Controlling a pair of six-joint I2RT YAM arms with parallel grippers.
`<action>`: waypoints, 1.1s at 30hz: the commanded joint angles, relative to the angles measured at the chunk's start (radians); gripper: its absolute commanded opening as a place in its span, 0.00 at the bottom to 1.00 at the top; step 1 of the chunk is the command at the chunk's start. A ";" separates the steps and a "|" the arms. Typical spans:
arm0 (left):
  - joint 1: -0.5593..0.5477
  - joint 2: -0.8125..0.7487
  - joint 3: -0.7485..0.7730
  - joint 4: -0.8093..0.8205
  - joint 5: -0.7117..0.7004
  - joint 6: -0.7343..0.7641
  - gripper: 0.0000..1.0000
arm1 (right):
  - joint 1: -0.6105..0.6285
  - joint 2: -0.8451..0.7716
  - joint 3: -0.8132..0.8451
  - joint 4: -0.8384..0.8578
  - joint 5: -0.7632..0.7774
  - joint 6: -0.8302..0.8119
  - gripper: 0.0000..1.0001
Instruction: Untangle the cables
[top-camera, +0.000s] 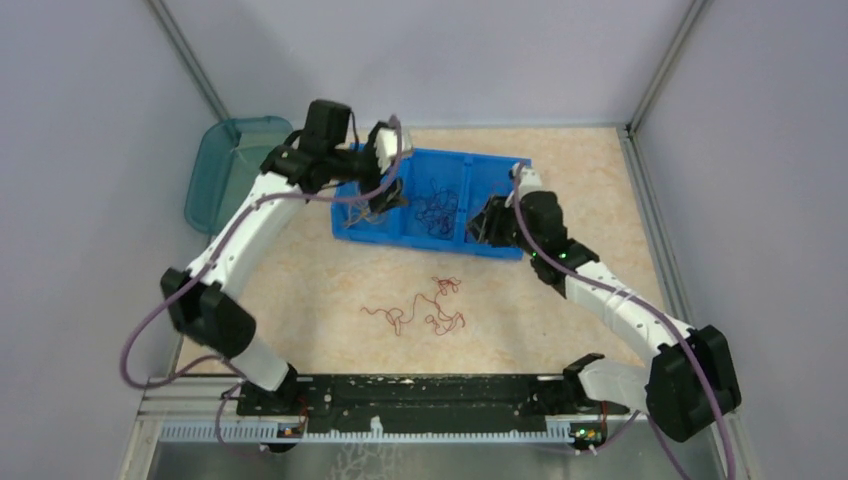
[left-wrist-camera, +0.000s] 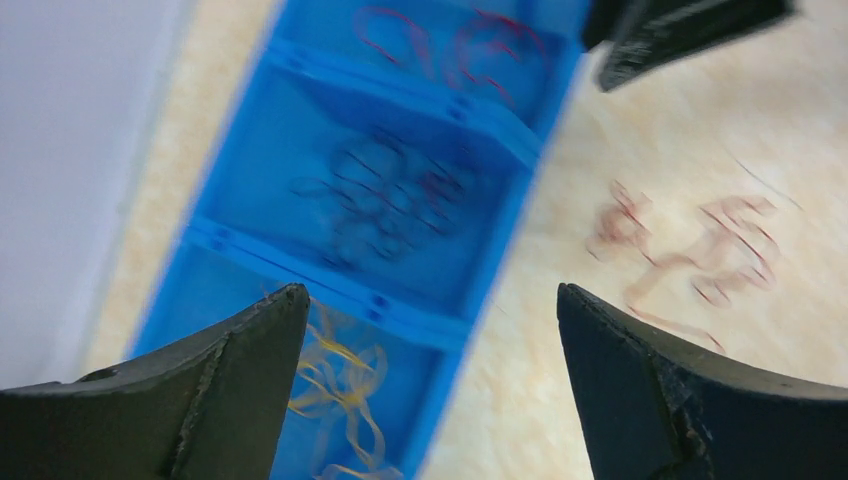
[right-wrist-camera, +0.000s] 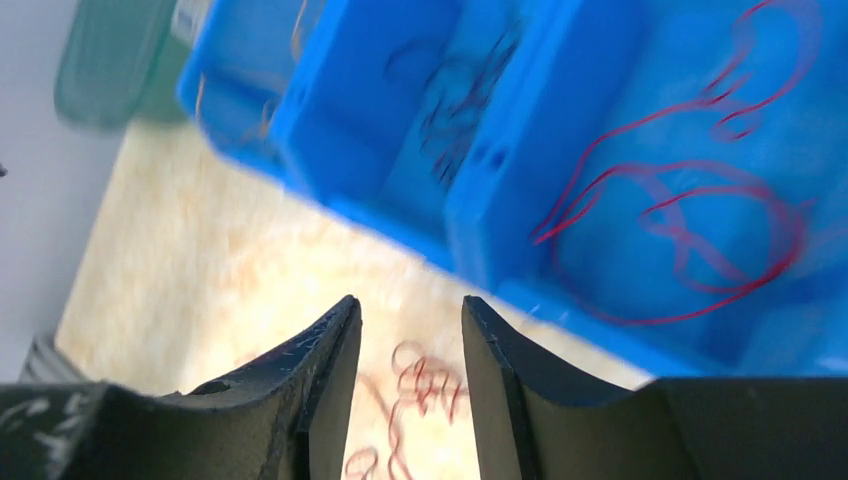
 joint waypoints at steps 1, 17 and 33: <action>-0.025 -0.194 -0.299 -0.169 0.117 0.192 0.97 | 0.131 0.001 -0.053 0.031 -0.028 -0.064 0.44; -0.281 -0.264 -0.835 -0.072 -0.101 0.470 0.90 | 0.159 -0.109 -0.102 0.011 0.103 -0.081 0.47; -0.407 -0.101 -0.771 -0.094 -0.096 0.601 0.46 | 0.013 -0.173 -0.151 -0.003 0.054 -0.031 0.43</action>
